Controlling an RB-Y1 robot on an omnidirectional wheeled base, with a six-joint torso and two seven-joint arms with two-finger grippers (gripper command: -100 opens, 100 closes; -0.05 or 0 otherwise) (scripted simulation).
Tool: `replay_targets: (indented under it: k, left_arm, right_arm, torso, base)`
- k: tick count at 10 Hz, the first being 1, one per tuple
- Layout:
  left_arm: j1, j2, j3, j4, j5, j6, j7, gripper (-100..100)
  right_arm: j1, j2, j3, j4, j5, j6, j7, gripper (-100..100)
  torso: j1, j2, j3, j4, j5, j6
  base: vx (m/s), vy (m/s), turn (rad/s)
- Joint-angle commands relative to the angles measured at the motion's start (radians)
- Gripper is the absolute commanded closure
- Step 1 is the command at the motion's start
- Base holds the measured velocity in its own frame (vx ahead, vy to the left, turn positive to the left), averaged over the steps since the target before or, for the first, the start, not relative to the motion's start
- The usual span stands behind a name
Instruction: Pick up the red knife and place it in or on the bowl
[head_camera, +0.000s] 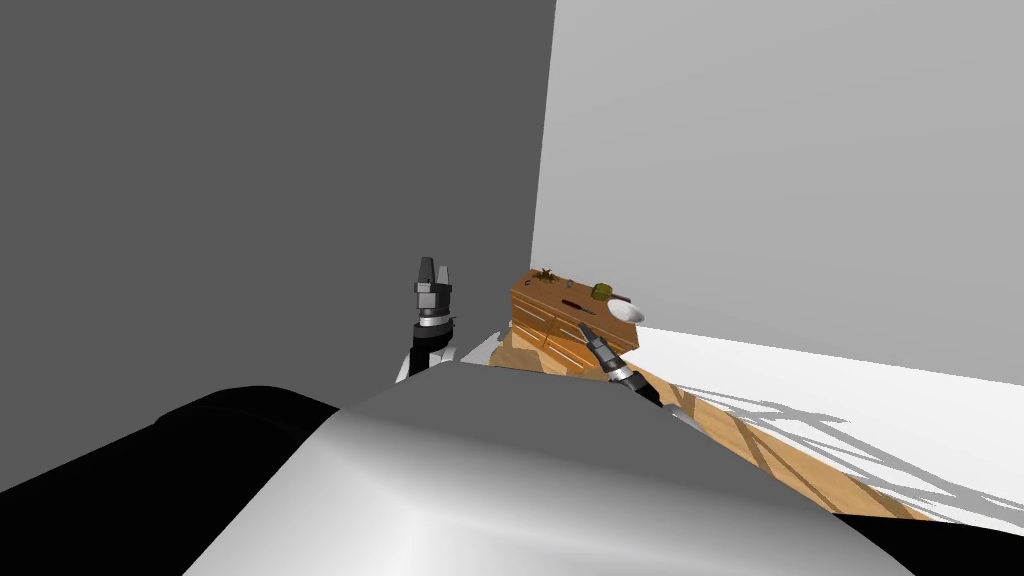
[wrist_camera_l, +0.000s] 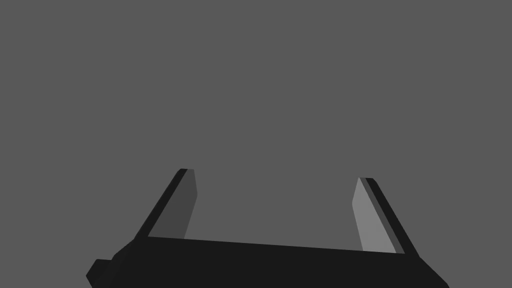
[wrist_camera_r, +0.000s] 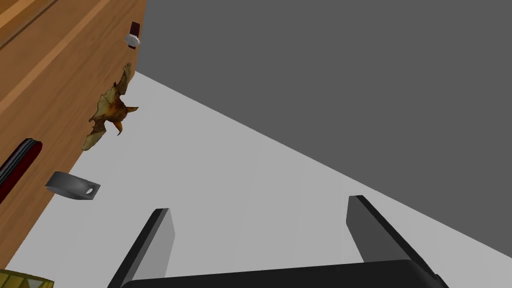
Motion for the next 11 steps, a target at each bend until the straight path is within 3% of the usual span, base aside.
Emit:
replay_targets:
  k: [1,6,7,10,11]
  left_arm:
    - [0.000,0.000,0.000,0.000,0.000,0.000,0.000,0]
    - [0.000,0.000,0.000,0.000,0.000,0.000,0.000,0]
    - [0.000,0.000,0.000,0.000,0.000,0.000,0.000,0]
    - [0.000,0.000,0.000,0.000,0.000,0.000,0.000,0]
    - [0.000,0.000,0.000,0.000,0.000,0.000,0.000,0]
  right_arm:
    - [0.015,-0.050,0.021,0.037,0.021,-0.006,-0.009,-100]
    - [0.037,-0.169,0.063,0.114,0.059,-0.021,-0.022,-100]
    - [0.046,-0.202,0.086,0.155,0.078,-0.027,-0.029,-100]
    - [0.055,-0.273,0.110,0.197,0.097,-0.031,-0.036,-100]
    - [0.062,-0.310,0.133,0.240,0.116,-0.035,-0.043,-100]
  torso:
    - [0.000,0.000,0.000,0.000,0.000,0.000]
    - [0.000,-0.002,-0.001,0.000,0.000,-0.001]
    - [0.000,-0.002,-0.001,0.000,0.000,0.000]
    - [0.000,-0.003,-0.001,-0.001,0.000,-0.001]
    - [0.000,-0.003,-0.002,-0.001,0.000,0.000]
  base:
    - [-0.095,-0.019,0.437]
    - [-0.069,-0.019,0.261]
    - [-0.057,-0.005,0.351]
    - [-0.050,-0.011,0.266]
    - [-0.034,-0.007,0.331]
